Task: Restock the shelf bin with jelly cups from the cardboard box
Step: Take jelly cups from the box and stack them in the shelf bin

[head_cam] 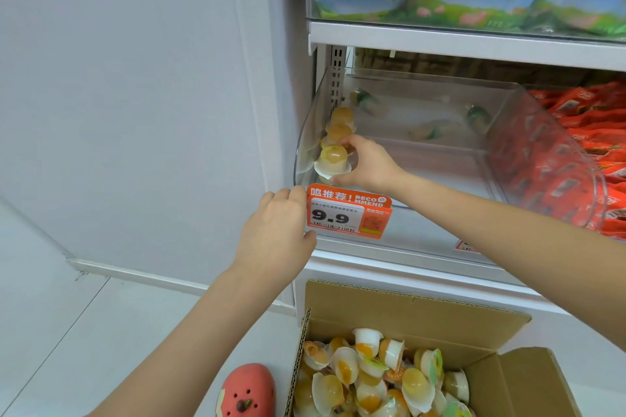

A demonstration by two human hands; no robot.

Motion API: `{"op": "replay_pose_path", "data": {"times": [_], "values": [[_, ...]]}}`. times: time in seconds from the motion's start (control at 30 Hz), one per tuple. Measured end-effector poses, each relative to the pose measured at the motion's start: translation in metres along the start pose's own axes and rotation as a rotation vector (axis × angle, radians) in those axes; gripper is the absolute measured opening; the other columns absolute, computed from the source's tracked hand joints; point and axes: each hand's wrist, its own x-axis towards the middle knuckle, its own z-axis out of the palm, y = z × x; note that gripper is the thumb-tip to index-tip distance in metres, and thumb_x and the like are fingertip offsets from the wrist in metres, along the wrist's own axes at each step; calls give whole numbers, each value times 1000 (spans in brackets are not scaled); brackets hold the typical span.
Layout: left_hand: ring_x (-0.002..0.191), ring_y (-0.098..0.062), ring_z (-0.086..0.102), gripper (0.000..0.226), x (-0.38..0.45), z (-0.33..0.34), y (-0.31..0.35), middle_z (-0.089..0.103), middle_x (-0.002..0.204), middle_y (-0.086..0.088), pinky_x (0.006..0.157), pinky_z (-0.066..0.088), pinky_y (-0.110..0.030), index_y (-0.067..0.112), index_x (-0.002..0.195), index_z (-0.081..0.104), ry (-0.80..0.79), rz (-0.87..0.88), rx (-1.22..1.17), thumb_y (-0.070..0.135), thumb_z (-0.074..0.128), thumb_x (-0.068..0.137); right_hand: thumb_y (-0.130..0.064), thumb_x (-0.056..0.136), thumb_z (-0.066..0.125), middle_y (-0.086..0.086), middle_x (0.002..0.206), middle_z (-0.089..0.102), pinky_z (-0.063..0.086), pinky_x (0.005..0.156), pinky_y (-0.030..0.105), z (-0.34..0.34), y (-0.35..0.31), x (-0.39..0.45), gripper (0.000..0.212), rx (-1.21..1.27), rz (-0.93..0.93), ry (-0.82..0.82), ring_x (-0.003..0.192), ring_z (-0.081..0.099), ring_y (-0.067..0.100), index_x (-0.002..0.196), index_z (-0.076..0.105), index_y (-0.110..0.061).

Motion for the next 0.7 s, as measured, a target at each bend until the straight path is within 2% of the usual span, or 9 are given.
{"op": "replay_pose_path", "data": {"times": [0.17, 0.3, 0.37, 0.47, 0.5, 0.57, 0.63, 0.7], "values": [[105, -20, 51, 23, -1, -2, -2, 59, 113, 4, 73, 47, -33, 19, 112, 51, 27, -29, 53, 21, 54, 89, -31, 67, 85, 3, 128, 52, 42, 88, 26, -16, -7, -11, 80, 3, 47, -1, 115, 49, 18, 133, 42, -14], [103, -20, 54, 19, -12, -3, -5, 60, 110, 3, 74, 48, -33, 20, 106, 56, -15, -69, 51, 23, 56, 88, -23, 80, 74, -4, 111, 57, 43, 74, 13, -53, -18, -67, 42, 94, -61, 326, 96, 57, 11, 117, 56, -15], [102, -20, 54, 18, -25, 3, -2, 59, 110, 4, 74, 47, -32, 20, 107, 57, -48, -52, 65, 21, 55, 88, -17, 85, 69, -3, 102, 59, 48, 76, 16, -63, -13, -113, 26, 94, -180, 483, 88, 59, 12, 108, 59, -15], [101, -19, 55, 17, -53, 30, 9, 59, 108, 4, 72, 46, -30, 20, 106, 58, -164, 27, 116, 20, 54, 90, -11, 86, 62, -3, 92, 55, 44, 74, 17, -53, 15, -185, 13, -42, -302, 552, 80, 51, 9, 99, 61, -8], [100, -18, 55, 15, -64, 44, 12, 59, 107, 4, 71, 46, -29, 19, 103, 58, -234, 59, 131, 20, 53, 89, -13, 87, 60, -5, 91, 53, 41, 74, 16, -44, 28, -207, 12, -94, -313, 517, 80, 48, 6, 98, 61, -8], [98, -19, 55, 13, -86, 73, 17, 59, 105, 3, 71, 45, -29, 19, 100, 57, -398, 125, 146, 18, 53, 87, -15, 88, 61, -10, 95, 52, 39, 77, 13, -20, 60, -245, 13, -144, -235, 325, 85, 45, 1, 101, 61, -11], [98, -20, 54, 14, -103, 104, 19, 59, 105, 1, 70, 45, -30, 18, 99, 57, -539, 200, 190, 15, 52, 86, -18, 90, 63, -14, 104, 52, 38, 82, 11, 8, 93, -277, 23, -159, -49, 65, 96, 45, -1, 113, 60, -19], [100, -22, 55, 21, -117, 141, 20, 59, 108, -2, 70, 46, -32, 16, 105, 57, -649, 259, 234, 10, 51, 86, -20, 90, 61, -12, 110, 50, 40, 85, 15, 36, 130, -305, 33, -178, 133, -124, 104, 49, 5, 122, 56, -22]]}}
